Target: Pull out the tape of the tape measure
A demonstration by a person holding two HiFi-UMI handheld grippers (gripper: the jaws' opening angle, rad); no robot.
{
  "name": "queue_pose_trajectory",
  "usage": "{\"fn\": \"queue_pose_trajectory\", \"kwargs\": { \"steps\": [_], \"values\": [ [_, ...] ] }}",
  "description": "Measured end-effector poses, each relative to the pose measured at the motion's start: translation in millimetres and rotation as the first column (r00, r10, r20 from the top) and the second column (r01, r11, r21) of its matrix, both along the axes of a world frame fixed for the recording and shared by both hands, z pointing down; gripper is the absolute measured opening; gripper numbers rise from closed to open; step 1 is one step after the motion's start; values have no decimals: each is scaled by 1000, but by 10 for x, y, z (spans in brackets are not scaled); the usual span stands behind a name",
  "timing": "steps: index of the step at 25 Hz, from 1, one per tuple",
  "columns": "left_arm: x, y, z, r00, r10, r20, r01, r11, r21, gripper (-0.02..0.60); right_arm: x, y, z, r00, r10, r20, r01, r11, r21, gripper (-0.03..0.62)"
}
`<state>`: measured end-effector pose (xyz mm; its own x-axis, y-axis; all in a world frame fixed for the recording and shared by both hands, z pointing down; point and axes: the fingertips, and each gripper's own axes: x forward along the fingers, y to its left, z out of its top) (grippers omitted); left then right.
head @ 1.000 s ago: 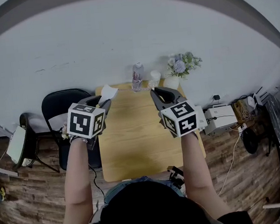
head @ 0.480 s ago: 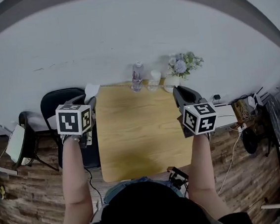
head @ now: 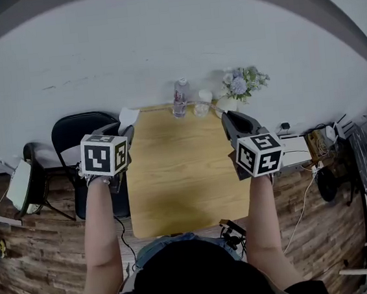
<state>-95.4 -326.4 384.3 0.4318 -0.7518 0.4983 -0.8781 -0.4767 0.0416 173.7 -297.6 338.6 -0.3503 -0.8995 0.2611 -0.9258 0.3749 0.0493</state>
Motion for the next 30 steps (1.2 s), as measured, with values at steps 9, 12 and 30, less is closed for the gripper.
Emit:
{"fn": "queue_pose_trajectory", "kwargs": {
  "steps": [9, 12, 30],
  "values": [
    [12, -192, 311, 1000, -24, -8, 23, 998, -61, 140, -110, -180, 296, 999, -31, -8, 30, 997, -70, 43],
    [-38, -316, 432, 999, -44, -8, 43, 996, -84, 140, -145, -271, 425, 999, -35, -13, 34, 994, -101, 43],
    [-179, -1207, 1416, 988, -153, -14, 149, 977, -154, 140, -266, -937, 1371, 995, -51, -87, 28, 967, -254, 43]
  ]
}}
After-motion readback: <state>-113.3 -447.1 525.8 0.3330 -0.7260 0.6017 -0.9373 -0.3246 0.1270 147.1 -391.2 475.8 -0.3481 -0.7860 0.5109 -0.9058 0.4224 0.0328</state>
